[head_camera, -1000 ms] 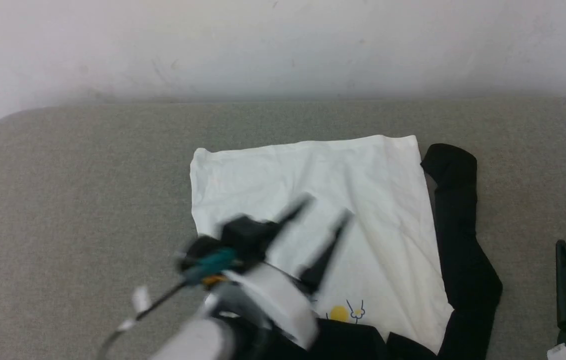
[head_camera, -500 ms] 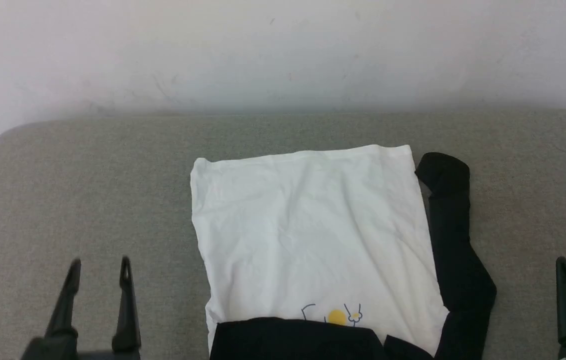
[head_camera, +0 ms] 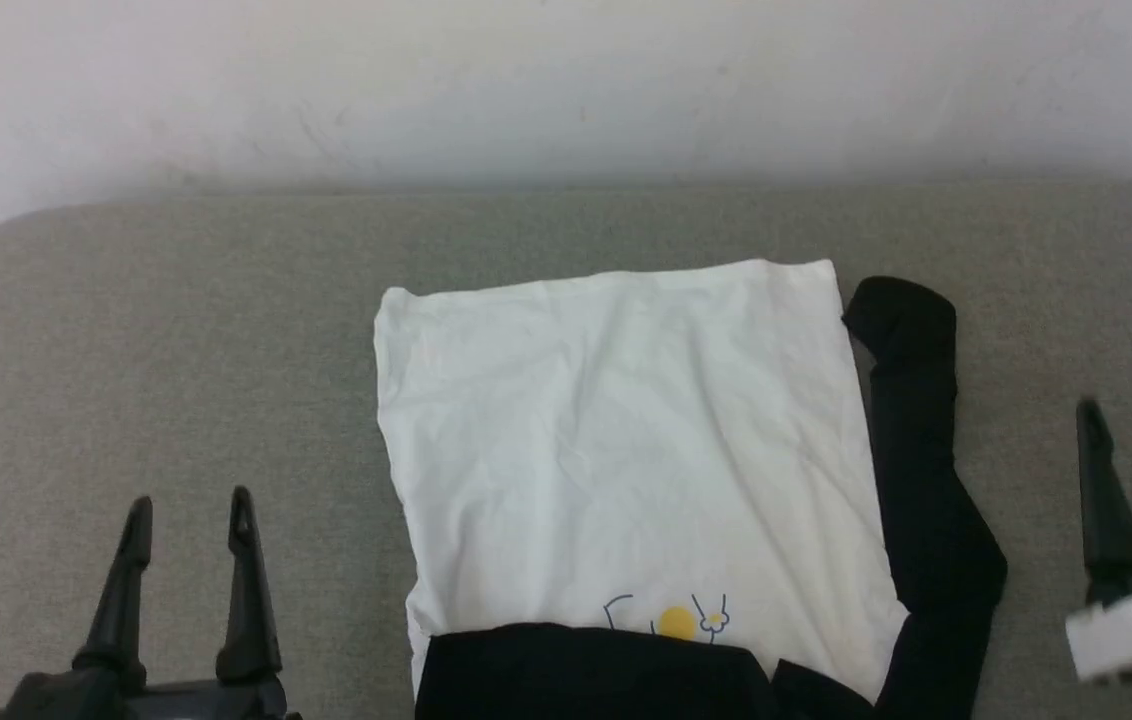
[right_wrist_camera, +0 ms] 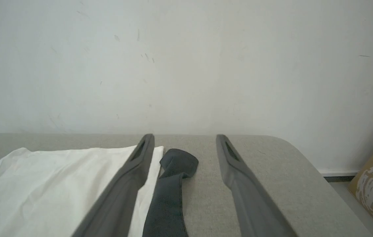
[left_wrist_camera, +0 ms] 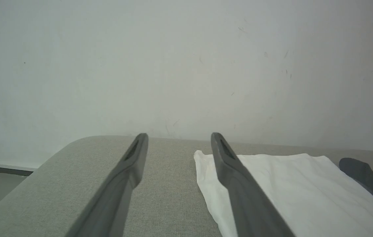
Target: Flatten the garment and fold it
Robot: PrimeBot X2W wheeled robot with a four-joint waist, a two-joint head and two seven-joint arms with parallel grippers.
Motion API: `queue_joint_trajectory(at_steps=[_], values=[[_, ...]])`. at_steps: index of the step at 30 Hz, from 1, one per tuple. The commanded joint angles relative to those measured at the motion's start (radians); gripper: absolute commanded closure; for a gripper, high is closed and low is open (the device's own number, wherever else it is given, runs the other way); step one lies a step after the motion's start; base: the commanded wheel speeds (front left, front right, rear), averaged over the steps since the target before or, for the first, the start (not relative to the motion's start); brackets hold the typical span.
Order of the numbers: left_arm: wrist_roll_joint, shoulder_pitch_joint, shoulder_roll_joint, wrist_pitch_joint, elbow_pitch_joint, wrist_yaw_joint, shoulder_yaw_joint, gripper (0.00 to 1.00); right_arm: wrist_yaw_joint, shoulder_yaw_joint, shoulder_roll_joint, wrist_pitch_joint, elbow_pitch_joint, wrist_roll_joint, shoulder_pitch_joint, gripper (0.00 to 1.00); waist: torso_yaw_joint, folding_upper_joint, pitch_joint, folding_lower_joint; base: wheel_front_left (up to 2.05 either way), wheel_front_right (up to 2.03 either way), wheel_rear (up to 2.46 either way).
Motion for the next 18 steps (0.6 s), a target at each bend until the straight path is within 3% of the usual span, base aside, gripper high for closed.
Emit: queue_joint_trajectory(at_steps=[1, 12, 18], values=[[-0.01, -0.024, -0.007, -0.008, -0.009, -0.01, 0.009, 0.0, -0.001, 0.009, 0.002, 0.037, -0.016, -0.007, -0.075, 0.0, -0.02, 0.0, 0.041, -0.0001, 0.0, 0.0, 0.0], [-0.005, -0.134, -0.022, -0.011, 0.001, -0.044, -0.016, 0.0, -0.001, -0.012, -0.135, 0.406, 0.123, 0.069, -0.476, 0.0, 0.01, 0.0, 0.225, -0.0001, 0.0, 0.0, 0.0], [0.001, -0.186, -0.032, -0.014, 0.015, -0.059, -0.032, 0.0, -0.001, -0.032, -0.153, 0.537, 0.254, 0.078, -0.614, 0.0, 0.037, 0.0, 0.319, -0.0001, 0.0, 0.0, 0.0]])
